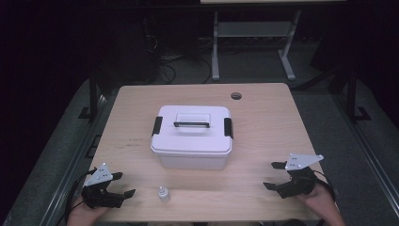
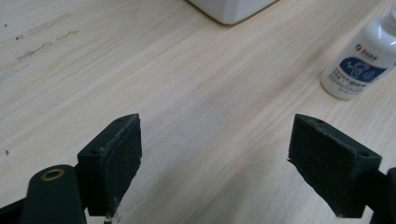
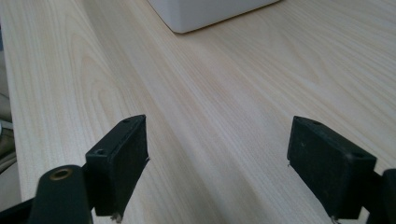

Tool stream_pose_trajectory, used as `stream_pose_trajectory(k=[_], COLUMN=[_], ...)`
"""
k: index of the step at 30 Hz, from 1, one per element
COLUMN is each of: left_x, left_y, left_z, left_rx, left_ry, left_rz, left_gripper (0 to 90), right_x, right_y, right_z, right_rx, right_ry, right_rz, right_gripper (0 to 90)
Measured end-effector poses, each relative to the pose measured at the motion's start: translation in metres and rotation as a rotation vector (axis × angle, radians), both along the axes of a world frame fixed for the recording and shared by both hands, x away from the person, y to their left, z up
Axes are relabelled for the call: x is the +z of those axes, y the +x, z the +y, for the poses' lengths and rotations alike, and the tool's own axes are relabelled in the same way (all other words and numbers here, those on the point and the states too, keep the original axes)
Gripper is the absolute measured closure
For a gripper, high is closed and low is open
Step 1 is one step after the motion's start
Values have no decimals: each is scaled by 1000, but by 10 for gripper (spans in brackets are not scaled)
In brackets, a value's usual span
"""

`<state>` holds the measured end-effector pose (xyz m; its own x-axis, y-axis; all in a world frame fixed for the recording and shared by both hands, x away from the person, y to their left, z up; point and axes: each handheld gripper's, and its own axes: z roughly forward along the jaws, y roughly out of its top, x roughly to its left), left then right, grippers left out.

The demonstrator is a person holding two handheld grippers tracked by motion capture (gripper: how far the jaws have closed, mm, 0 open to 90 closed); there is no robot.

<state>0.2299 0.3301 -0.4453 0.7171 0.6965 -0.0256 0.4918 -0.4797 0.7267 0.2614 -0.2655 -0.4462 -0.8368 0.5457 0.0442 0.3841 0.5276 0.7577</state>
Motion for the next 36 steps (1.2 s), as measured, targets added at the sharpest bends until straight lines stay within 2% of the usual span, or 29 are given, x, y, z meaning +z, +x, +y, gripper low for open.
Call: stream_pose_trajectory(k=[5,9,10,12,14,15,16,17,18,19,20,21,22,23,24,25,30,36], left_x=[1,1,1,2,2,2,3,3,4,4,5,5,5,5,5,5,7,8], left_y=[-1,-1,-1,-1,-2,-2,-2,-2,-3,-3,-3,-3,-3,-3,-3,-3,-3,-3], left_z=[0,1,2,4,5,5,6,6,6,6,7,7,7,7,8,8,9,10], left_rx=[-4,-10,-14,-11,-8,-8,-9,-9,-9,-9,-5,-5,-5,-5,-4,-4,-7,-6], left_ry=[-8,-18,-21,-25,-35,-35,-35,-35,-41,-41,-50,-50,-51,-51,-53,-53,-60,-64], left_rz=[-6,-11,-11,-10,-12,-12,-15,-15,-18,-18,-25,-25,-26,-26,-26,-26,-37,-45], left_gripper=[173,173,173,173,173,173,173,173,173,173,173,173,173,173,173,173,173,173], right_x=[3,15,24,29,48,48,60,60,71,71,80,80,89,89,98,98,118,132], right_y=[2,6,9,10,16,16,20,20,25,25,29,29,33,33,38,38,52,63], right_z=[-1,2,5,7,14,14,19,19,24,24,29,29,35,35,40,40,60,78], right_rx=[14,37,53,64,96,96,108,108,126,126,145,145,164,164,177,177,223,256], right_ry=[1,-8,-9,-11,-8,-8,-29,-29,-36,-36,-44,-44,-47,-47,-49,-49,-76,-87], right_rz=[0,-2,-3,-7,-22,-22,-32,-32,-44,-44,-52,-52,-55,-55,-57,-57,-59,-63], right_gripper=[196,196,197,197,199,199,201,201,206,206,206,206,206,206,206,206,206,205])
